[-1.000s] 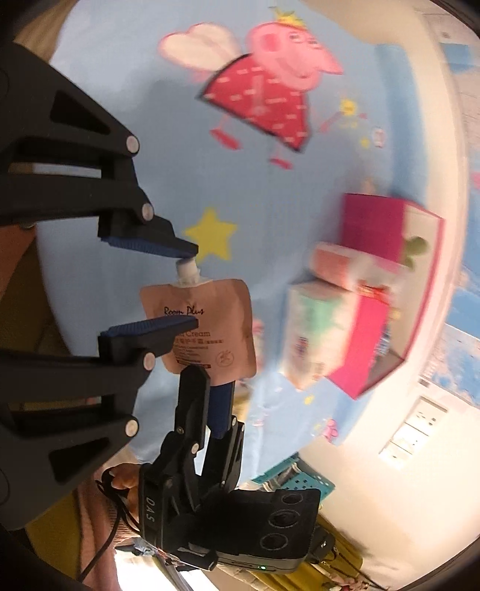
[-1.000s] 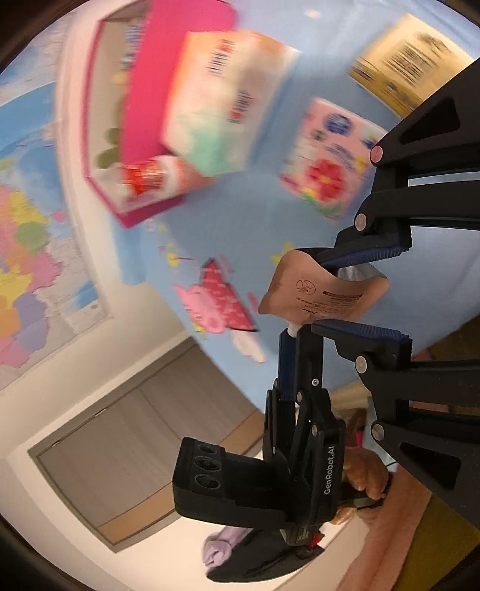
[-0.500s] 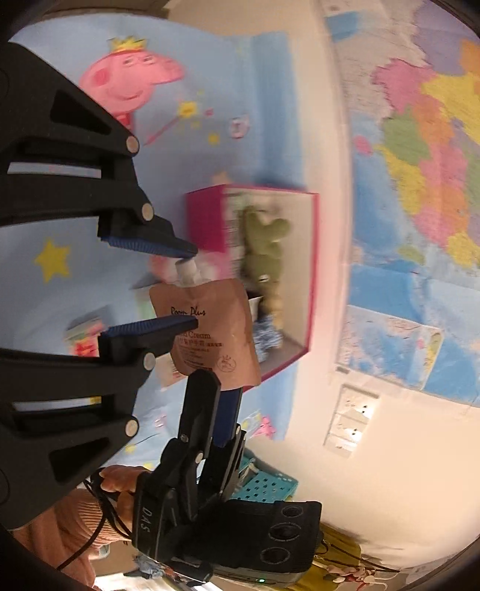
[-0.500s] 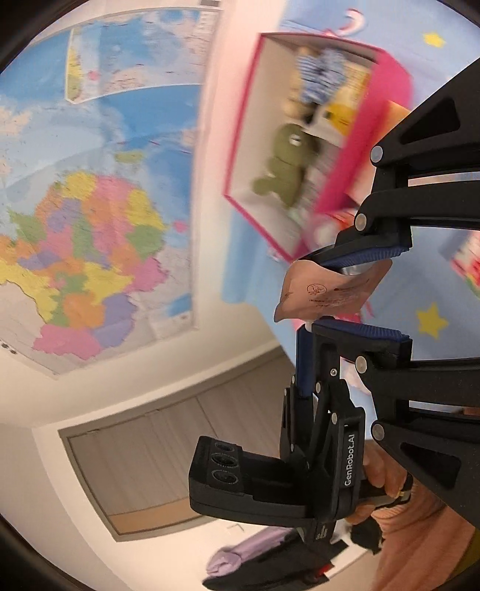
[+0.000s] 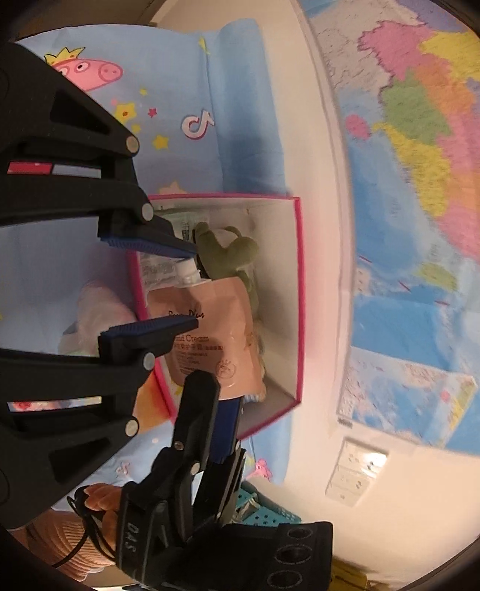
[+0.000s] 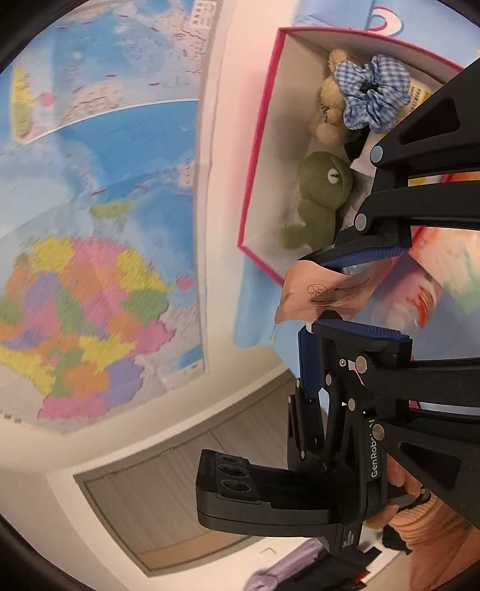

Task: Organize soft objects
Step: 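Carry the pink pouch with the right gripper into the pink box and release, then reach the right gripper to the floral tissue pack and grasp it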

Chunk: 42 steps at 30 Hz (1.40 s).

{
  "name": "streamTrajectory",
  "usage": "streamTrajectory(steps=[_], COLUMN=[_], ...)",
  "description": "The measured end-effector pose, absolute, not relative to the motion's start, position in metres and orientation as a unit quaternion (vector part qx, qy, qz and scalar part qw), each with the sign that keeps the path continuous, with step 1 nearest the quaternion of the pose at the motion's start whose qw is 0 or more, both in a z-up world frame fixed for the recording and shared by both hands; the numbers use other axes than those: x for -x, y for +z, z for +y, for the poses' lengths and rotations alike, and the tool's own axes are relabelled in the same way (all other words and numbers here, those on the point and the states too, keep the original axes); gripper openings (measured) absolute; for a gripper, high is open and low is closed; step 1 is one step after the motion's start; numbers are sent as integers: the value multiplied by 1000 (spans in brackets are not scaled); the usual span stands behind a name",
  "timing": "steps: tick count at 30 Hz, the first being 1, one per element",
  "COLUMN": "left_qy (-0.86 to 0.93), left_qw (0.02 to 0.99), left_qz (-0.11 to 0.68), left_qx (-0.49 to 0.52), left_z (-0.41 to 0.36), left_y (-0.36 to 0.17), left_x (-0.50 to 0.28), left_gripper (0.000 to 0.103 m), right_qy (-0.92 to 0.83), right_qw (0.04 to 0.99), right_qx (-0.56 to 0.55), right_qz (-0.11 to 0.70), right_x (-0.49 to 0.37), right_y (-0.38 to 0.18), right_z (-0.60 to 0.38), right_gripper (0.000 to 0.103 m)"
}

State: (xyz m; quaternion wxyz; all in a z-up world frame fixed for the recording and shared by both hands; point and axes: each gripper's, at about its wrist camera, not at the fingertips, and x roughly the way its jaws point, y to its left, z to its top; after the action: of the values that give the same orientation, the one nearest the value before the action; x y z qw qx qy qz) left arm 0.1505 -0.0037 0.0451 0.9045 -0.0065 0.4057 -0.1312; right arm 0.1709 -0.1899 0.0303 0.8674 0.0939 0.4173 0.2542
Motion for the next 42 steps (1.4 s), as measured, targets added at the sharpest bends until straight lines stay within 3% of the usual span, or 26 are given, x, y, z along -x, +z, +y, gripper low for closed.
streamTrajectory(steps=[9, 12, 16, 22, 24, 25, 27, 34, 42], left_qy=[-115, -107, -102, -103, -112, -117, -131, -184, -200], left_qw=[890, 892, 896, 912, 919, 920, 927, 927, 906], left_qz=[441, 440, 432, 395, 378, 372, 350, 324, 370], left_qx=[6, 7, 10, 27, 32, 35, 41, 44, 43], left_z=[-2, 1, 4, 15, 17, 17, 17, 3, -21], left_y=[13, 11, 14, 29, 37, 40, 47, 48, 3], left_x=[-180, -181, -176, -151, -136, -131, -110, -58, -26], left_gripper=[33, 33, 33, 33, 39, 49, 58, 59, 59], right_qy=[220, 208, 196, 193, 199, 203, 208, 222, 204], right_qw=[851, 842, 846, 851, 854, 855, 858, 863, 842], right_qx=[-94, -80, -72, -78, -77, -75, -73, -81, -108], right_qz=[468, 491, 491, 482, 475, 471, 464, 446, 488], right_x=[-194, -198, -196, -177, -164, -156, -142, -87, -27], right_y=[-10, -20, -19, -5, 3, 8, 15, 35, 5], right_z=[-190, -187, -190, -205, -209, -212, -216, -234, -244], right_gripper=[31, 37, 44, 45, 45, 45, 45, 50, 50])
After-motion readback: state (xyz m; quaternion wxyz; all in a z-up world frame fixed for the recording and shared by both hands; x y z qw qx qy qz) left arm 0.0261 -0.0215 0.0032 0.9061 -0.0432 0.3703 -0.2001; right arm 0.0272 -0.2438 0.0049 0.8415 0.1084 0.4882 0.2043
